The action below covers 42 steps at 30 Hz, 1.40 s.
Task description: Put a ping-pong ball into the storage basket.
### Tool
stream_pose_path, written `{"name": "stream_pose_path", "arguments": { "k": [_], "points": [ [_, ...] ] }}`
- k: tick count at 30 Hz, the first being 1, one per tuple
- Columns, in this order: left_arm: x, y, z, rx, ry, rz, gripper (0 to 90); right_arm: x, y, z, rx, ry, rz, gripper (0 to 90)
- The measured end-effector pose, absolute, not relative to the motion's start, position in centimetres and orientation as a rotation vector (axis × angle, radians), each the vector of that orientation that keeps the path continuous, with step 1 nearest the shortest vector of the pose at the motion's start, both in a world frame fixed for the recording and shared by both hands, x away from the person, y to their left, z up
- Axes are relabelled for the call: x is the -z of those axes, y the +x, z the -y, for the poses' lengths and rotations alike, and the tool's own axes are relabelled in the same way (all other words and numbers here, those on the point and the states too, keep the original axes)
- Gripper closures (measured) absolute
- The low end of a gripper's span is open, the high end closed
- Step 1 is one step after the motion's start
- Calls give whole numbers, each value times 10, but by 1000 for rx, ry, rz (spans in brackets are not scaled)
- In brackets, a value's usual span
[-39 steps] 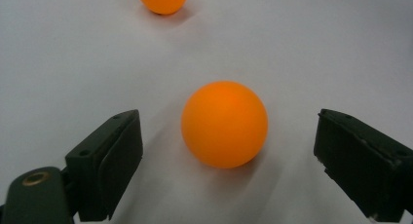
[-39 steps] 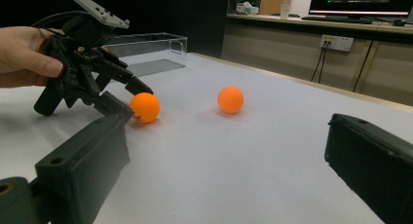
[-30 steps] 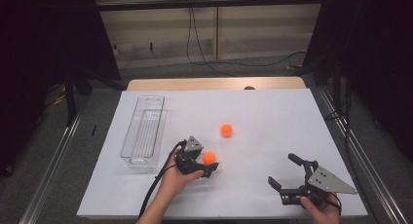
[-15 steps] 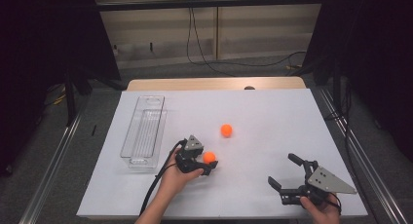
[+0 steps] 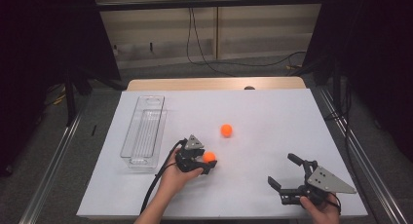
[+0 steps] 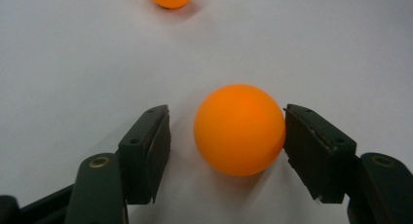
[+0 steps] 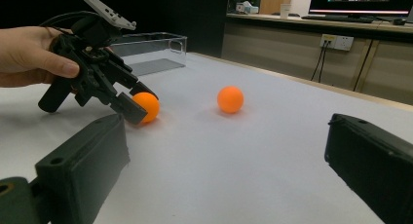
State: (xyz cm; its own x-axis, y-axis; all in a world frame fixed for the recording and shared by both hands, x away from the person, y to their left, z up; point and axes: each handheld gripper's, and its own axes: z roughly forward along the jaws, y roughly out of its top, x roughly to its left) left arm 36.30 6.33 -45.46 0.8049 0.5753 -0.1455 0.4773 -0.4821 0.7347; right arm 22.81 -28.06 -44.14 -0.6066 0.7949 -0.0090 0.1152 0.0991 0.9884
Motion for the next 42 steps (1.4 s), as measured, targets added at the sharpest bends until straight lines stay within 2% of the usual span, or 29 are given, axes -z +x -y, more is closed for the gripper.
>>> {"name": "stream_pose_path", "arguments": {
  "k": [42],
  "points": [
    [453,363,-64,-131,2169,-791,488,440,227,280,-1552,885,-1819,14]
  ]
}}
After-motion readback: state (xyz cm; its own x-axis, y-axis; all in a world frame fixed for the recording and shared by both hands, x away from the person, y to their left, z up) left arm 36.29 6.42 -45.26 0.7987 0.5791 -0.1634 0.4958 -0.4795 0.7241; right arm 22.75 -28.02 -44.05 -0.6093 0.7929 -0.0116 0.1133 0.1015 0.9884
